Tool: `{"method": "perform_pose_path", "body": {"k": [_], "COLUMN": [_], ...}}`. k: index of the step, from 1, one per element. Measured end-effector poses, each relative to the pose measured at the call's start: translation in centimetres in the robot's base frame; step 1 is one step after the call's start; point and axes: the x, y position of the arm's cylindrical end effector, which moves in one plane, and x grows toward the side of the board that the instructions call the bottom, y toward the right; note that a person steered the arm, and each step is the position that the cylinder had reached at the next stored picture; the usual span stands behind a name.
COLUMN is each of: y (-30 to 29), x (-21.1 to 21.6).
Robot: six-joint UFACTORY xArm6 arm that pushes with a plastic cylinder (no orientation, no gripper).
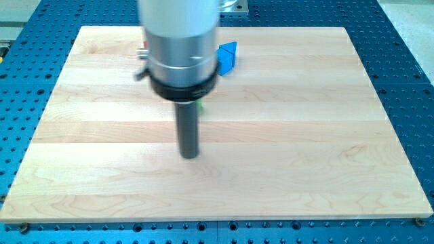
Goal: Move the green circle diagonally in between the red blocks
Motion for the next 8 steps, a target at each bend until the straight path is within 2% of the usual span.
{"method": "perform_pose_path", "body": {"k": [1,2,3,4,6,7,8], "y": [-6.0,-8.6,-8.6,-4.6,-0.6,-1.0,-5.5], "x": [-4.3,-11.3,-14.8,-14.9,-12.8,-12.0,-10.0]}}
